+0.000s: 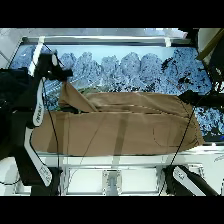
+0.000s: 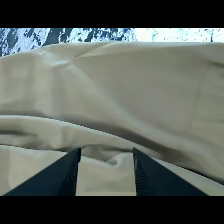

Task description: Fold the clothes and pants, and hang the long-sleeved shirts on hangers.

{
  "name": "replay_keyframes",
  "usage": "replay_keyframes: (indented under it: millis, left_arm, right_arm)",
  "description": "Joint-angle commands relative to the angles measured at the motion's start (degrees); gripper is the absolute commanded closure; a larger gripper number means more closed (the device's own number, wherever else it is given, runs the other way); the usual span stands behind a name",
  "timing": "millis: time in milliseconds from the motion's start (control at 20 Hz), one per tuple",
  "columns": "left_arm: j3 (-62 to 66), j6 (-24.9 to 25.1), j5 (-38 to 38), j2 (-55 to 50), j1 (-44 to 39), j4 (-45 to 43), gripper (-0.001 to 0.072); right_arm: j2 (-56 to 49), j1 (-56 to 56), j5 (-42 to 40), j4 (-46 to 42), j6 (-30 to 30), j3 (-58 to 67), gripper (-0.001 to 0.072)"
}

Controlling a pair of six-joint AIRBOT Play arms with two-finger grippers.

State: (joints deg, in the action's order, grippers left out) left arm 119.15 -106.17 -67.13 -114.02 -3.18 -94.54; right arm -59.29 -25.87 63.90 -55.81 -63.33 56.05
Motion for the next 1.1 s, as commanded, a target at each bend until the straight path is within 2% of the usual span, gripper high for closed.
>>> replay_keyframes:
  millis: [0,100,300,400,550,700,750,800,850,900,1000,1050]
  left_arm:
    - [-0.50,0.79,7.67,9.42,0.09,-6.60,0.0695]
    - [-4.90,0.76,5.75,15.06,0.13,-12.28,0.0696]
    - [-21.07,3.76,-1.22,23.78,0.42,-12.70,0.0696]
    - [-33.88,2.62,-1.01,28.65,0.72,-14.86,0.0696]
    - [-53.33,-4.09,1.73,36.15,3.76,-18.80,0.0695]
    - [-63.69,-4.87,7.21,39.36,7.34,-17.44,0.0695]
    - [-64.35,-4.87,7.69,38.99,7.89,-17.29,0.0660]
    - [-64.32,-4.87,8.79,38.75,8.07,-17.35,0.0473]
    - [-64.19,-4.87,11.63,38.88,8.20,-17.38,0.0197]
    - [-63.34,-4.87,13.77,38.99,8.33,-17.46,0.0103]
    - [-58.82,-5.18,16.31,39.06,9.20,-17.53,0.0104]
    - [-55.45,-7.19,17.22,39.06,10.51,-17.44,0.0104]
  right_arm:
    - [-0.04,0.07,1.36,-0.48,-0.04,-0.02,0.0341]
    - [-0.04,0.07,2.03,-0.57,-0.07,-0.02,0.0341]
    - [-0.04,0.07,3.08,-0.61,-0.07,-0.02,0.0341]
    - [-0.04,0.07,4.07,-1.27,-0.07,-0.02,0.0341]
    - [-0.04,0.07,5.68,-2.71,-0.07,-0.02,0.0341]
    - [-0.04,0.07,5.53,-2.84,-0.07,-0.02,0.0340]
    - [-0.04,0.07,5.55,-2.84,-0.07,-0.02,0.0340]
    - [-0.04,0.07,5.55,-2.86,-0.07,0.00,0.0339]
    - [-0.02,0.07,5.51,-2.89,-0.04,0.00,0.0339]
    - [-0.02,-0.04,5.49,-3.02,-0.02,0.00,0.0339]
    - [0.02,-0.79,5.16,-5.22,0.00,0.74,0.0339]
    - [0.02,-1.64,4.24,-7.48,-0.04,1.64,0.0339]
